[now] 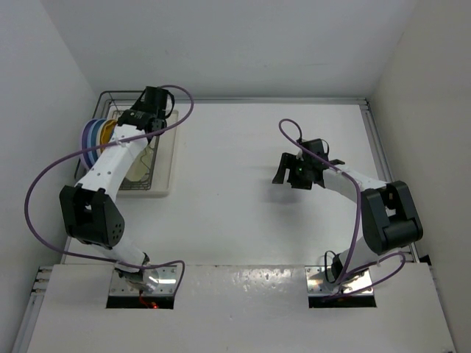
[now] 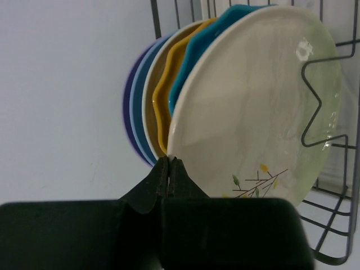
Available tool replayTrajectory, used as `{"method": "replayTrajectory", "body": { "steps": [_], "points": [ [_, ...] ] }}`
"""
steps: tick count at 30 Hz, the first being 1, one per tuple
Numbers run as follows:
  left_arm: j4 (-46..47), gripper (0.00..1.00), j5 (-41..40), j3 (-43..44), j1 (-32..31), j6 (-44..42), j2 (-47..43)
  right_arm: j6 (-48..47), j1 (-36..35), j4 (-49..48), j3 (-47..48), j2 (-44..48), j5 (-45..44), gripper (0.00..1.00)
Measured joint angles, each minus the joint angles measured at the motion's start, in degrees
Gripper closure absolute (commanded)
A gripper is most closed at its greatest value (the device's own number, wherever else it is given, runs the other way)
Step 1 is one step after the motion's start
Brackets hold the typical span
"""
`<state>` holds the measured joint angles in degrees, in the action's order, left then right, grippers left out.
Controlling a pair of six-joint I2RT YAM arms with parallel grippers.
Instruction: Load the plates into the dish rack
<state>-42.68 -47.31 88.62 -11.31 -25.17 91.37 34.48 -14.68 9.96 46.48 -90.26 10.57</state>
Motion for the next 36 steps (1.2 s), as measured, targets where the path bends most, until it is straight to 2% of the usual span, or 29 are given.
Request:
{"method": "replayTrajectory", "body": {
  "steps": [5, 7, 9, 18, 20, 21, 23, 24, 28, 30, 33, 34, 35, 36],
  "points": [
    [1.79, 1.00, 0.37, -2.12, 0.13, 1.66, 0.00, 0.02, 0.09, 0.09, 0.00, 0.00, 0.00, 0.22],
    [2.32, 0.95, 0.74, -2.23, 0.33, 2.21, 0.00, 0.02, 0.11, 0.22, 0.00, 0.00, -0.02, 0.22],
    [2.60, 0.84, 1.01, -2.25, 0.46, 2.78, 0.00, 0.00, 0.09, 0.50, 0.00, 0.02, -0.09, 0.22],
    [2.49, 0.80, 3.28, -2.23, 1.40, 3.52, 0.00, 0.00, 0.09, 0.87, 0.00, 1.01, -0.39, 0.22],
    [2.47, 0.74, 3.58, -2.23, 1.40, 3.63, 0.00, 0.00, 0.09, 0.87, 0.00, 1.05, -0.52, 0.22],
    [2.47, 0.65, 3.74, -2.23, 1.40, 3.69, 0.00, 0.00, 0.09, 0.90, 0.00, 1.09, -0.52, 0.22],
    [2.36, 0.54, 4.39, -2.23, 1.40, 3.93, -0.13, -0.02, 0.11, 0.94, 0.00, 1.49, -0.76, 0.22],
    [2.16, 0.45, 4.90, -2.21, 1.40, 4.04, -0.42, -0.02, 0.11, 0.94, 0.00, 1.75, -0.94, 0.22],
    [1.55, 0.40, 9.94, -2.12, 1.46, 4.24, -4.26, 0.02, 0.42, 0.90, -0.22, 3.41, -1.22, 0.21],
    [1.70, 0.40, 14.62, -2.38, 1.09, 4.09, -8.22, 0.04, 0.76, 0.63, -0.98, 4.63, -1.33, 0.15],
    [5.03, 0.42, 21.64, -10.36, -1.16, 2.25, -17.46, 0.07, 1.33, 0.68, -2.34, 6.69, -2.03, 0.06],
    [5.97, 0.42, 23.98, -13.92, -2.49, 0.96, -20.15, 0.07, 1.51, 0.61, -2.93, 7.56, -2.43, 0.06],
    [6.10, 0.42, 25.59, -20.06, -5.05, 0.11, -23.96, 0.00, 1.66, 0.61, -3.65, 8.74, -2.82, 0.00],
    [5.68, 0.43, 26.99, -25.44, -7.30, -0.61, -26.64, -0.07, 1.90, 0.61, -4.44, 10.08, -3.23, 0.00]
  ]
}}
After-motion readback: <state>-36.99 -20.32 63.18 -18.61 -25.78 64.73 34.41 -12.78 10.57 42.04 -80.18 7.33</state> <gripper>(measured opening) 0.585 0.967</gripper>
